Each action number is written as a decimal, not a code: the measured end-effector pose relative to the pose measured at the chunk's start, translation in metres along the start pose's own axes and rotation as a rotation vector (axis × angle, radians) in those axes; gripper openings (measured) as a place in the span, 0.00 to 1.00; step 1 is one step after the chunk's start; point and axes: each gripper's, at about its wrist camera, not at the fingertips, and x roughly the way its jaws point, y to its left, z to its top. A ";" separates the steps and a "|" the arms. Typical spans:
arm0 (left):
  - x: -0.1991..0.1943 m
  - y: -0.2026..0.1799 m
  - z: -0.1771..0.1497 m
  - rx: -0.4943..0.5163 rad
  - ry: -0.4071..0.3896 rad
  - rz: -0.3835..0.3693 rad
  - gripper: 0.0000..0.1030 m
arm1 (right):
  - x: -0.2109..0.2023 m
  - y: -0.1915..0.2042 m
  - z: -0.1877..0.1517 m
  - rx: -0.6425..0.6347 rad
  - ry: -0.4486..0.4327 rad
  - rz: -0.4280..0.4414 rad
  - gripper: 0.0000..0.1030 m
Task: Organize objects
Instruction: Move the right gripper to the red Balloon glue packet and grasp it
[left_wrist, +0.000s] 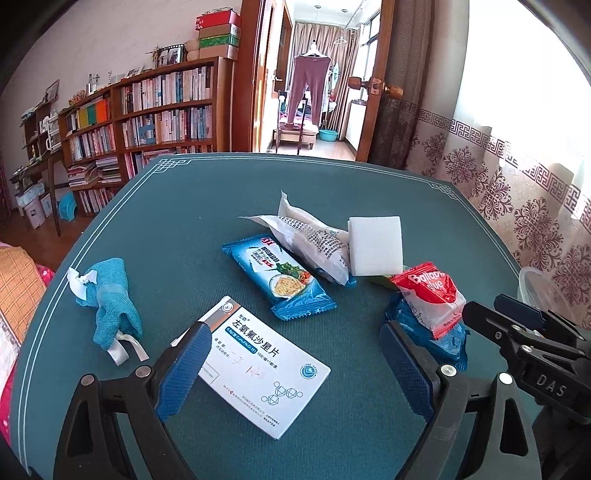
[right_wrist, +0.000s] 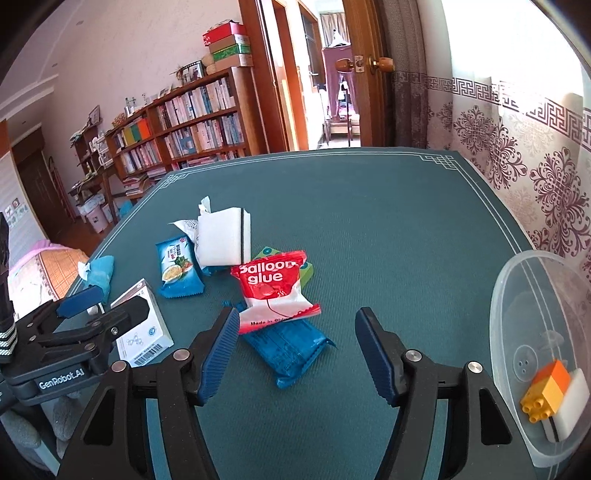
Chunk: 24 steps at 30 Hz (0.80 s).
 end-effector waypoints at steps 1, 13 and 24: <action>0.001 0.001 0.000 -0.003 0.003 0.001 0.92 | 0.005 0.001 0.003 -0.002 0.006 0.001 0.65; 0.009 0.009 0.000 -0.032 0.027 0.016 0.92 | 0.039 0.013 0.014 -0.046 0.044 0.025 0.65; 0.013 0.009 -0.002 -0.037 0.044 0.019 0.92 | 0.054 0.012 0.012 -0.042 0.079 0.032 0.62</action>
